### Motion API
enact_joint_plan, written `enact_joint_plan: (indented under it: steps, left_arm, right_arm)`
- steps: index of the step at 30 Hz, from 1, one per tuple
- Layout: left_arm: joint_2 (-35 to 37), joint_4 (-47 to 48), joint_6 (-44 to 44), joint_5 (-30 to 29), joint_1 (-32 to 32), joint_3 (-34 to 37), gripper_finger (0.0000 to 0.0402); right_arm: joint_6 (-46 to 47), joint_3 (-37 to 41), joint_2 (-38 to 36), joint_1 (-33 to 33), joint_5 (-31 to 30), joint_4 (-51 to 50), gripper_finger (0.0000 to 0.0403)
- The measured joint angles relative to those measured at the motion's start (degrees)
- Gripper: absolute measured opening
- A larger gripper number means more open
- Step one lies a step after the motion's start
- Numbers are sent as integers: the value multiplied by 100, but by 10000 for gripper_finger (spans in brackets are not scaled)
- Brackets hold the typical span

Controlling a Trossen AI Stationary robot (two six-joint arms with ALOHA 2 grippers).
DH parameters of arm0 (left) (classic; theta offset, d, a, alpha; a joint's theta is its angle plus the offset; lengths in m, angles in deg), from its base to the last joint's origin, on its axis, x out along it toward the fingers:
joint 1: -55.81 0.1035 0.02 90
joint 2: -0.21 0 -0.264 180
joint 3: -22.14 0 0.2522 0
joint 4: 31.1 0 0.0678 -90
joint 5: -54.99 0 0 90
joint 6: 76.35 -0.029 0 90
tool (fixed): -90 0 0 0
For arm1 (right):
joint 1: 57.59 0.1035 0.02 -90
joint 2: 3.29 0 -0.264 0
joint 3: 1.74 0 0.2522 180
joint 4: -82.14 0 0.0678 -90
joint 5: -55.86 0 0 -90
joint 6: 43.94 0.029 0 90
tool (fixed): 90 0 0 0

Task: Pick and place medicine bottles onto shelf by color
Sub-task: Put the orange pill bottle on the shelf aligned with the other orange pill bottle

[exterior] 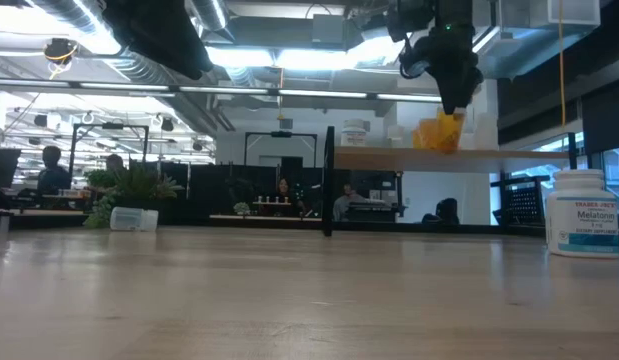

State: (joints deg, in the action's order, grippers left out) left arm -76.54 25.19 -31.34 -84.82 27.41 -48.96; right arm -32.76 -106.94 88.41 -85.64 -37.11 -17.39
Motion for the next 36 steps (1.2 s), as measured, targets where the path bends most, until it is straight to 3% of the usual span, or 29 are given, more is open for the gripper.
enact_joint_plan:
  steps: [9, 18, 33, 36]
  left_arm:
    - [0, -13, 0, 1, -4, 2, 259]
    - [0, -130, 0, 1, -11, 1, 259]
    - [0, -127, -15, 2, -17, 0, 259]
    - [0, -127, -17, 2, -17, 0, 259]
  right_arm:
    - [-246, 2, 2, 2, -27, 76, 215]
    - [-451, 22, 31, -5, -184, 388, 241]
    - [-571, 13, 24, -5, -381, 384, 238]
    - [-562, 11, 22, -3, -801, 382, 238]
